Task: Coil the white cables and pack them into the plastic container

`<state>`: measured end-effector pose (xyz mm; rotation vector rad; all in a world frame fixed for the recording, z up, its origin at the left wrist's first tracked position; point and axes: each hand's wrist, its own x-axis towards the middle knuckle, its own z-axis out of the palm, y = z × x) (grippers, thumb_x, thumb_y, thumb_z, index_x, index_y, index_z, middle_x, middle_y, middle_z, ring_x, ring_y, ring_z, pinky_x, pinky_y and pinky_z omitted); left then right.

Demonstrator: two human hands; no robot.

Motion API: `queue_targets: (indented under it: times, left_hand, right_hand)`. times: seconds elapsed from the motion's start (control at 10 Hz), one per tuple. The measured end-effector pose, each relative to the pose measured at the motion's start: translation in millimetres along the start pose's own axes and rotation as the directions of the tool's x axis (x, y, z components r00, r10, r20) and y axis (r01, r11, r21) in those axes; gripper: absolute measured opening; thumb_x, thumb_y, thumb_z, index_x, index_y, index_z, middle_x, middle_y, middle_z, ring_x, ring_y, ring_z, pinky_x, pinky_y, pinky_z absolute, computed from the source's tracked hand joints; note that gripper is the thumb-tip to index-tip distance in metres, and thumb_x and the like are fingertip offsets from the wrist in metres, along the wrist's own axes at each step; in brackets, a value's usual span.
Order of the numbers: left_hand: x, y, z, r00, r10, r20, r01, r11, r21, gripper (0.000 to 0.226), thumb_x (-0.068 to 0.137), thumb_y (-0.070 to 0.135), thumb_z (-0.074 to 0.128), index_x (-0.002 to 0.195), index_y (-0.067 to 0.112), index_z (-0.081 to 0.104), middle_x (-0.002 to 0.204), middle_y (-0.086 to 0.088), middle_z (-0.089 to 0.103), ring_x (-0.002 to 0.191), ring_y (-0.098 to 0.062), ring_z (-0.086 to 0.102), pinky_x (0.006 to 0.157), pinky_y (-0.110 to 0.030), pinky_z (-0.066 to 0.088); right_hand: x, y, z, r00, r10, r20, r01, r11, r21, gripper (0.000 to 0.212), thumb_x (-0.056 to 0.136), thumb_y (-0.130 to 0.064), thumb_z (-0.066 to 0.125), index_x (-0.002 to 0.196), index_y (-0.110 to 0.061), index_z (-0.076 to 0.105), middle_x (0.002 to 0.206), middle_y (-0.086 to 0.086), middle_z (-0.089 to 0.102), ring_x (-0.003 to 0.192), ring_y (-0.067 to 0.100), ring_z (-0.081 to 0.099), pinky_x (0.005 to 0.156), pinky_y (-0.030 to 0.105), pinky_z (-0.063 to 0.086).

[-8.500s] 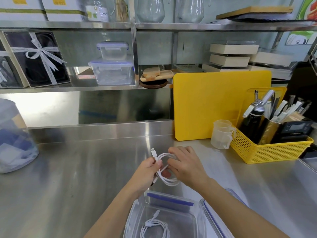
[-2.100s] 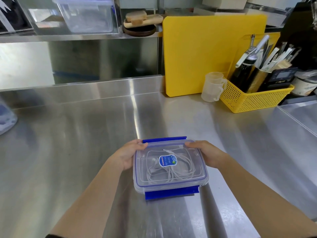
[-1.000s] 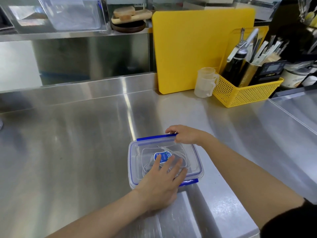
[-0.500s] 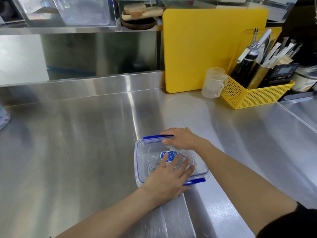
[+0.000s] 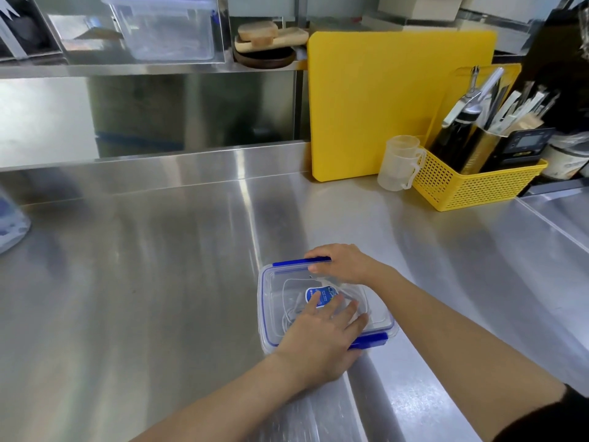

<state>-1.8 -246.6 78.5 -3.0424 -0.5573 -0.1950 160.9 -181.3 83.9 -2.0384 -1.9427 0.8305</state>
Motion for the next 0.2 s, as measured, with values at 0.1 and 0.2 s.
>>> queue_targets:
  times: [0.1,0.2]
  left_hand:
    - [4.2,-11.9,-11.1,0.999,-0.044,0.023,0.048,0.98,-0.195,0.052,0.088,0.045,0.045,0.132,0.017,0.046,0.137,-0.004,0.053,0.127,-0.024,0.046,0.11,-0.044,0.031]
    - [10.9,-32.0,-31.5,0.987,-0.162,0.004,0.16,0.972,-0.173,0.049,0.089,0.046,0.042,0.129,0.02,0.047,0.129,-0.003,0.059,0.121,-0.023,0.049,0.105,-0.036,0.029]
  right_hand:
    - [0.3,-2.9,-12.3,0.999,0.012,0.038,-0.012,1.0,0.002,0.047,0.088,-0.045,0.051,0.13,-0.026,0.044,0.13,0.003,0.054,0.105,0.017,0.051,0.092,0.032,0.041]
    - [-2.9,-9.2,-39.8,1.0,0.018,0.017,-0.019,1.0,0.019,0.053,0.085,-0.046,0.054,0.132,-0.024,0.042,0.127,0.006,0.055,0.097,0.015,0.051,0.081,0.026,0.038]
